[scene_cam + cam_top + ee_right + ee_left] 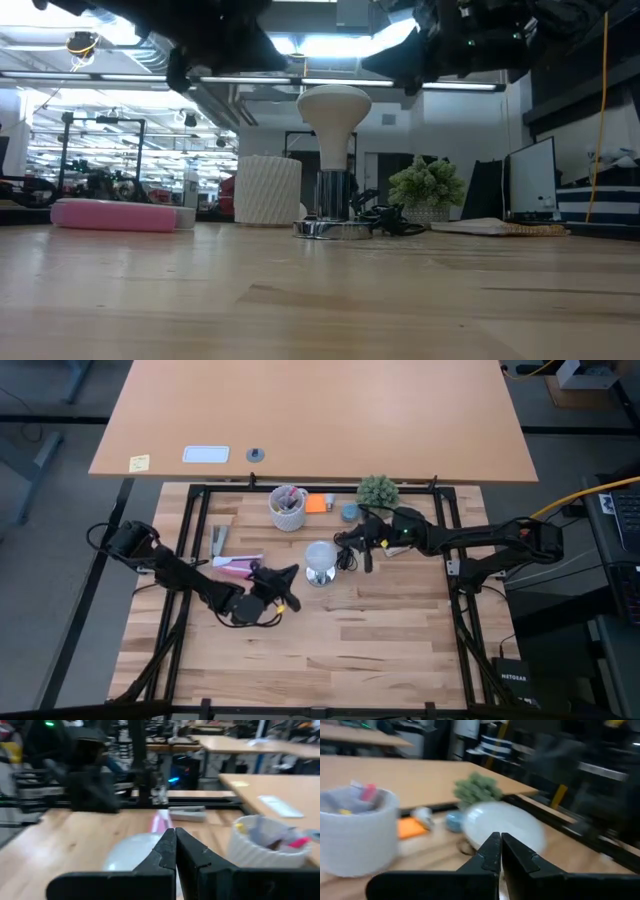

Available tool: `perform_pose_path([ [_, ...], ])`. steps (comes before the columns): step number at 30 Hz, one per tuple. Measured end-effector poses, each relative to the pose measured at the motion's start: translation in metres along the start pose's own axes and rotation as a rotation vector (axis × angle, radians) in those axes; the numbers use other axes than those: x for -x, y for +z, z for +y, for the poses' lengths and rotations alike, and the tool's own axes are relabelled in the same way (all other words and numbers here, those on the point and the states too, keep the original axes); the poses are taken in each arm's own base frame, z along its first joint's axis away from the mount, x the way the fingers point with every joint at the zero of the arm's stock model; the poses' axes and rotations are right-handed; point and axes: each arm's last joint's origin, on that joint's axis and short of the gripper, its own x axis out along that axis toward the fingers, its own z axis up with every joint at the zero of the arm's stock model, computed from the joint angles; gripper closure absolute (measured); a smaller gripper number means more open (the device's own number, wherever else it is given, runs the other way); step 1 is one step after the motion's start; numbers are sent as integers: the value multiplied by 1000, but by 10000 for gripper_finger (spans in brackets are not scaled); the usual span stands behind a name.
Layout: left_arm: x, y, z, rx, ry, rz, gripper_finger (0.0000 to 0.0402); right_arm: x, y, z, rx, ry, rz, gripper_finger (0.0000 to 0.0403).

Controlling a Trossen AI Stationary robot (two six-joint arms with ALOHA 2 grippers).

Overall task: Screw lightbulb
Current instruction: Insert the white light bulb into the silver lamp

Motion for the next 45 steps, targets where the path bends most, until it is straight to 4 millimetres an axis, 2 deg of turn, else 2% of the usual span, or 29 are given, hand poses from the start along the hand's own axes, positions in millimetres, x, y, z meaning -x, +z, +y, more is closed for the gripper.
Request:
perform_pose_path([
  [7,-4,-2,-4,40,-161,87,396,-1,-8,-2,63,-72,73,400],
  [16,-20,-2,3,24,-149,101,396,-9,-24,-4,47,-72,147,400],
  [23,-27,-3,6,-10,-133,111,396,-10,-26,-3,43,-58,151,400],
  [30,-27,-4,4,-5,-211,155,396,-10,-28,-3,38,-51,169,400],
  [45,-38,-5,12,-38,-161,155,396,-10,-28,0,-36,33,167,400],
])
